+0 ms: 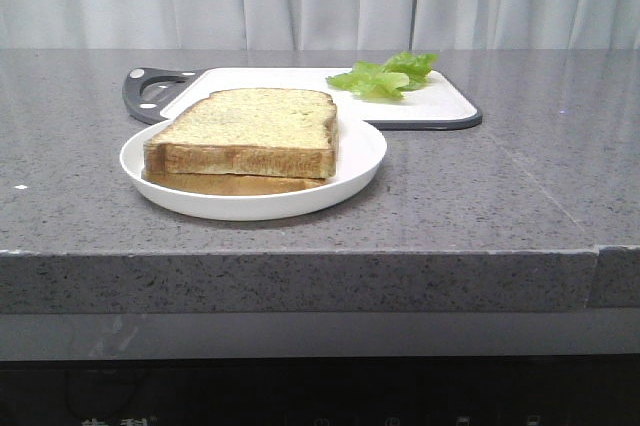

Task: Left arm grabs bread, right arm adds lettuce

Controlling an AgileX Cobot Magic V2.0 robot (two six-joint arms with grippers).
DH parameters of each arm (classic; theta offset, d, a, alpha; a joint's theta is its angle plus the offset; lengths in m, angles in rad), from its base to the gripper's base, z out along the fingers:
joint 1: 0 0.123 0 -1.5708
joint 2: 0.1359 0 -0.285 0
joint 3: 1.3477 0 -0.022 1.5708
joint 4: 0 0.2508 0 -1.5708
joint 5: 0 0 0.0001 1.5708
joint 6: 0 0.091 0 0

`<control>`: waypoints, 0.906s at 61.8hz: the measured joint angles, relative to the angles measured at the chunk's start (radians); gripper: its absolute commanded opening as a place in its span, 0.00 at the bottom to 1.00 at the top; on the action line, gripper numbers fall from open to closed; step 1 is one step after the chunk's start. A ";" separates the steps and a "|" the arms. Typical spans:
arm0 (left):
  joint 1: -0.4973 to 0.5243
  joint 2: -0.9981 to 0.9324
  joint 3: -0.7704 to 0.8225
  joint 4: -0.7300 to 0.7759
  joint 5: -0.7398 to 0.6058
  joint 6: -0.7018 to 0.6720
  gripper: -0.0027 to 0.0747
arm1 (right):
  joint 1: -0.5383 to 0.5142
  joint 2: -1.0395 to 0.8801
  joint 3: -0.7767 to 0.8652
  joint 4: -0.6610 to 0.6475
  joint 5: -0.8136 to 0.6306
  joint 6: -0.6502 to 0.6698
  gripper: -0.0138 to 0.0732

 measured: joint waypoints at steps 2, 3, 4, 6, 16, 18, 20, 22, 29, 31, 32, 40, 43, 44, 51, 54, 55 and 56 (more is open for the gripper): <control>0.000 0.000 -0.008 -0.010 0.010 0.000 0.01 | 0.000 0.000 -0.009 0.000 0.004 0.000 0.08; 0.000 0.000 -0.018 -0.013 0.021 0.000 0.01 | 0.000 0.000 -0.017 0.000 0.010 0.000 0.08; 0.000 0.000 -0.026 -0.017 0.030 0.000 0.01 | 0.000 0.000 -0.024 0.002 0.012 0.000 0.08; 0.000 0.000 -0.047 -0.021 0.055 0.000 0.01 | 0.000 0.000 -0.041 0.006 0.021 0.000 0.08; 0.000 0.008 -0.217 -0.025 0.183 0.000 0.01 | 0.000 0.000 -0.186 0.011 0.117 0.000 0.08; 0.000 0.019 -0.256 -0.025 0.207 0.000 0.01 | 0.000 0.000 -0.219 0.010 0.139 0.000 0.08; 0.001 0.035 -0.293 -0.023 0.231 0.000 0.01 | 0.000 0.000 -0.252 0.011 0.161 0.000 0.08; 0.001 0.054 -0.329 -0.022 0.252 0.000 0.01 | 0.000 0.002 -0.284 0.011 0.181 0.000 0.08; 0.002 0.134 -0.444 -0.012 0.328 0.000 0.01 | 0.000 0.052 -0.391 0.011 0.256 0.000 0.08; 0.002 0.159 -0.476 -0.006 0.351 0.002 0.01 | 0.000 0.075 -0.419 0.011 0.279 0.000 0.08; 0.002 0.174 -0.495 -0.003 0.362 0.002 0.01 | 0.000 0.089 -0.434 0.011 0.293 0.000 0.08; 0.005 0.274 -0.599 0.015 0.489 0.003 0.01 | 0.000 0.183 -0.520 0.011 0.366 0.000 0.08; 0.005 0.309 -0.625 0.017 0.527 0.003 0.01 | 0.000 0.216 -0.542 0.011 0.386 0.000 0.08; 0.005 0.323 -0.630 0.017 0.542 0.003 0.01 | 0.000 0.230 -0.549 0.011 0.391 0.000 0.08; 0.005 0.373 -0.641 0.017 0.576 0.003 0.01 | 0.000 0.281 -0.559 0.011 0.409 0.000 0.08; 0.005 0.390 -0.641 0.017 0.586 0.003 0.01 | 0.000 0.296 -0.559 0.011 0.415 0.000 0.08; 0.005 0.393 -0.641 0.017 0.590 0.003 0.01 | 0.000 0.299 -0.559 0.011 0.415 0.000 0.08; 0.005 0.397 -0.641 0.017 0.595 0.003 0.01 | 0.000 0.301 -0.559 0.011 0.415 0.000 0.08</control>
